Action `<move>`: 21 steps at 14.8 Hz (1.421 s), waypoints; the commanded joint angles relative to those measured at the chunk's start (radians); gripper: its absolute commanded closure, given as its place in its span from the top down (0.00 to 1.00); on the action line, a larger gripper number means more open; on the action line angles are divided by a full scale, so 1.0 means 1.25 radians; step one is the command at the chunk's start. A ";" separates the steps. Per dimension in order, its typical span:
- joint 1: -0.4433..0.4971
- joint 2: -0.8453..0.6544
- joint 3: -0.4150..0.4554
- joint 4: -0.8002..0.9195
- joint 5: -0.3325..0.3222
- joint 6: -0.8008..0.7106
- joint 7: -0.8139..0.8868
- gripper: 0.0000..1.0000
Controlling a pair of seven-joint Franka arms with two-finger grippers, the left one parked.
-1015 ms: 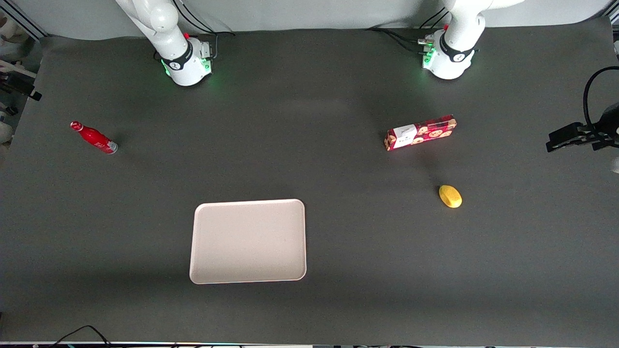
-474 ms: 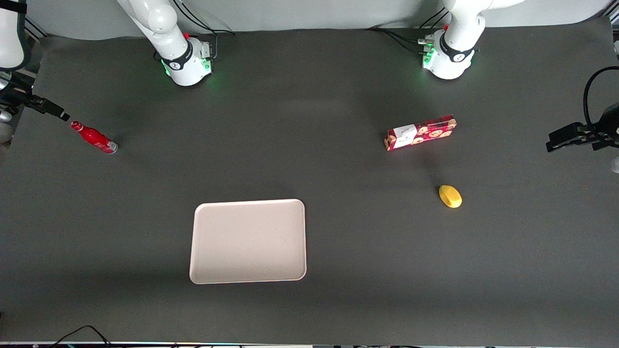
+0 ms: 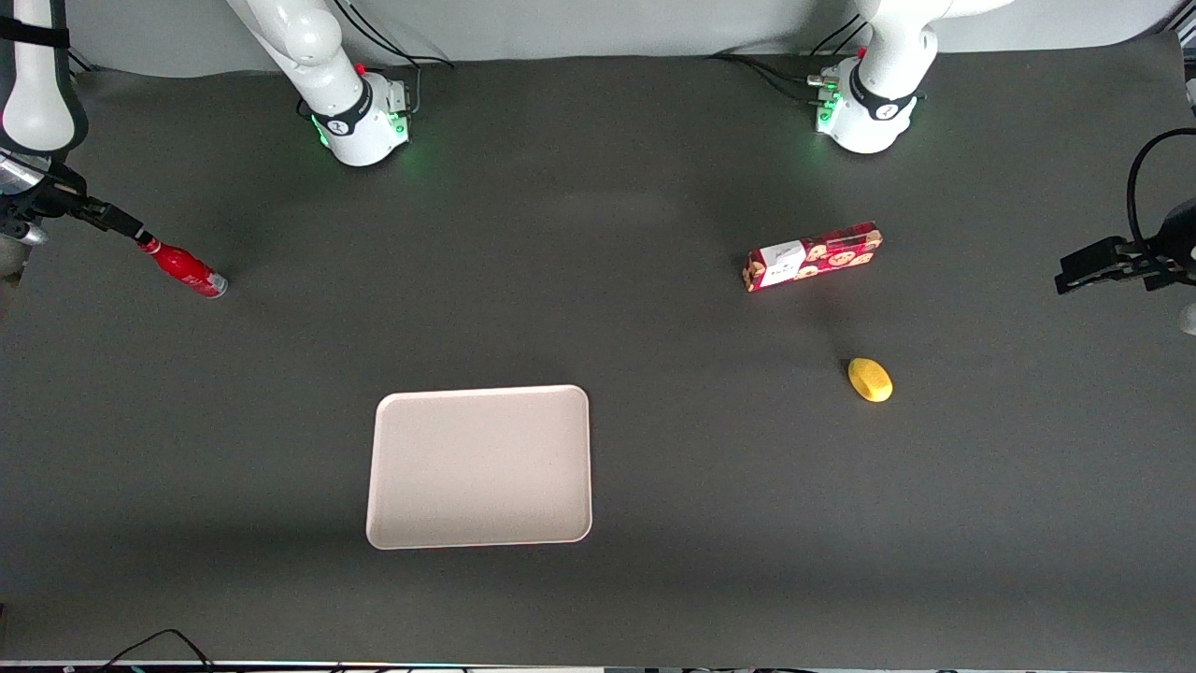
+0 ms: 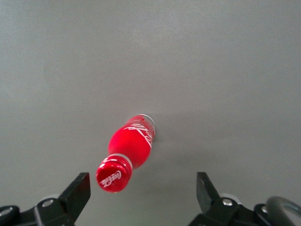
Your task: Place coke bottle on tray
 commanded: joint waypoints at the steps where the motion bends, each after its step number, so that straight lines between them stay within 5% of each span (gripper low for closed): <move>1: -0.015 0.001 0.003 -0.017 0.021 0.027 -0.031 1.00; 21: -0.008 0.065 0.019 -0.038 0.074 0.111 -0.030 1.00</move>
